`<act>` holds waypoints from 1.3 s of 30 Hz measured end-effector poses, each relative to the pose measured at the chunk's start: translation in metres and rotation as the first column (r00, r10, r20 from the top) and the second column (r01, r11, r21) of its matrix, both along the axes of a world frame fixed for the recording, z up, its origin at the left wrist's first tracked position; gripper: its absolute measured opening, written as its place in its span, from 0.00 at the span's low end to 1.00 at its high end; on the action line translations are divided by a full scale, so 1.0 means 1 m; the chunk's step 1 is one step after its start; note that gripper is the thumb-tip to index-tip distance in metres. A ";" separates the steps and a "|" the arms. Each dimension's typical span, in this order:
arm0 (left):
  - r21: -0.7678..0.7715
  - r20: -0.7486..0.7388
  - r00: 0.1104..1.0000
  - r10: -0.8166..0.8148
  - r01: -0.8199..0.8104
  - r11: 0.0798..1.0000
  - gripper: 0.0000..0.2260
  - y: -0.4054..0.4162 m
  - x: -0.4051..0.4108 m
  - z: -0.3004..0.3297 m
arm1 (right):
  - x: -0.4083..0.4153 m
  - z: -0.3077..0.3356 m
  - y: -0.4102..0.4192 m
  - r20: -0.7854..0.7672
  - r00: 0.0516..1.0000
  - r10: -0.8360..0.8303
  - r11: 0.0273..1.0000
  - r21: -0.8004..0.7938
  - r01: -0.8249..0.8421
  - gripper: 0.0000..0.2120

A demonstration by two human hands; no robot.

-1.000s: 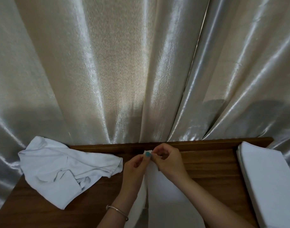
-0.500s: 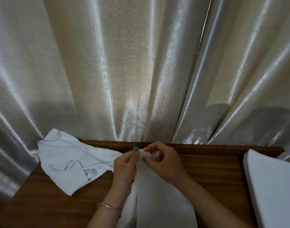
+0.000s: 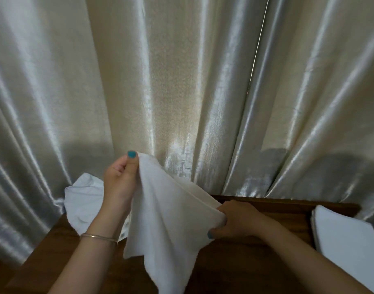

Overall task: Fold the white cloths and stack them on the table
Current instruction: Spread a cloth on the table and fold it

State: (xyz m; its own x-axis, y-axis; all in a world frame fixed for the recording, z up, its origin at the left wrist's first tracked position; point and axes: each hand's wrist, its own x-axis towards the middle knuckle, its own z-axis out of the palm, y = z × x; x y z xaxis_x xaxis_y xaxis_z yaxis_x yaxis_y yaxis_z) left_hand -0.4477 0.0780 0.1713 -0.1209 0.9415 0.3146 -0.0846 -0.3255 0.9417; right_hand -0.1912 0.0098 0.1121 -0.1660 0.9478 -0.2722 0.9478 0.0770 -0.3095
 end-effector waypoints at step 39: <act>-0.028 -0.217 0.974 0.072 -0.080 0.996 0.20 0.034 -0.041 -0.022 | 0.017 0.059 -0.091 -0.620 0.740 -0.262 0.327 0.664 0.672 0.17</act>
